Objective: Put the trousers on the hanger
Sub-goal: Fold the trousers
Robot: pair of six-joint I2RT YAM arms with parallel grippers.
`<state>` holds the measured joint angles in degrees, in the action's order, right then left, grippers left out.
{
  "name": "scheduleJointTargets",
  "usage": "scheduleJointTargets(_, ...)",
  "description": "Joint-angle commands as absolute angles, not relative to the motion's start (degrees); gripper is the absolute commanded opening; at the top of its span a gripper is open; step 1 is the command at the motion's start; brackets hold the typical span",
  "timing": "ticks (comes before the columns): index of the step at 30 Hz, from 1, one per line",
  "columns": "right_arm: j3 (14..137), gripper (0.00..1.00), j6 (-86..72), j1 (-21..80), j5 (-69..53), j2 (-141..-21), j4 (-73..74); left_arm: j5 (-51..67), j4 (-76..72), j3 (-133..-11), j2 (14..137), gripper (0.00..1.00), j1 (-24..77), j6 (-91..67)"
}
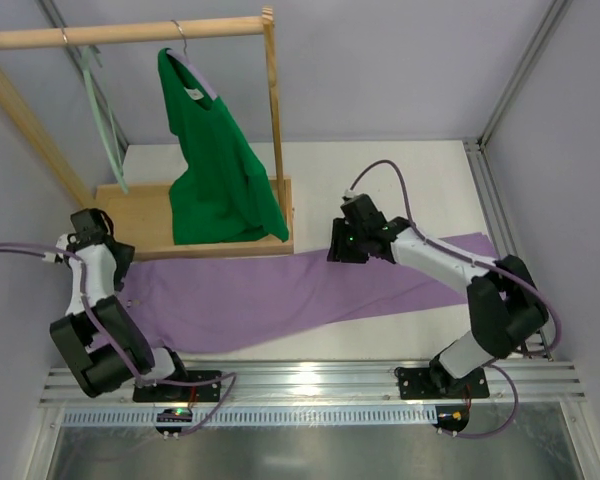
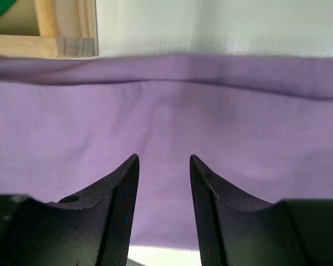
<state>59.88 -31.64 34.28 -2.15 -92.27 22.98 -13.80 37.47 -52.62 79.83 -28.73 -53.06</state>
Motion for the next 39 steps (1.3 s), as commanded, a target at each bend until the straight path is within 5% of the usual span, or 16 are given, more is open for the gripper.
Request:
scheduleJointTargets(1, 56.8, 0.45, -40.0, 34.5, 1.6, -84.2, 28.8, -14.9, 40.2, -53.8, 70.9, 0.63, -27.1, -50.1)
scheduleJointTargets(7, 47.5, 0.45, -44.6, 34.1, -1.8, -79.9, 24.3, -6.7, 31.7, -40.1, 60.6, 0.62, -23.9, -53.8)
scheduleJointTargets(16, 39.4, 0.5, -40.2, 18.6, -6.7, -76.8, 20.5, 1.7, 30.8, -42.8, 79.4, 0.68, -27.9, -49.0)
scheduleJointTargets(18, 40.1, 0.58, -38.2, 14.3, -5.3, -72.7, 22.8, 2.5, 30.2, -43.7, 82.9, 0.68, -29.1, -48.8)
scheduleJointTargets(20, 41.4, 0.87, -36.6, 10.7, -0.7, -68.1, 26.7, 3.1, 29.7, -43.7, 83.7, 0.68, -29.1, -49.0)
scheduleJointTargets(21, 43.0, 0.89, -34.9, 6.3, -0.3, -67.4, 28.1, 3.6, 28.6, -43.4, 83.9, 0.68, -29.1, -49.6)
scheduleJointTargets(26, 49.0, 0.89, -28.0, -12.0, 3.0, -69.1, 31.2, 3.1, 28.6, -45.4, 85.1, 0.68, -29.1, -49.0)
scheduleJointTargets(32, 57.7, 0.82, -24.9, -30.0, -12.1, -79.0, 30.7, 1.8, 31.8, -52.5, 91.9, 0.68, -29.2, -47.6)
scheduleJointTargets(39, 47.7, 0.83, -28.6, -40.4, -3.8, -78.2, 30.6, -4.7, 33.9, -57.0, 94.3, 0.68, -29.2, -46.2)
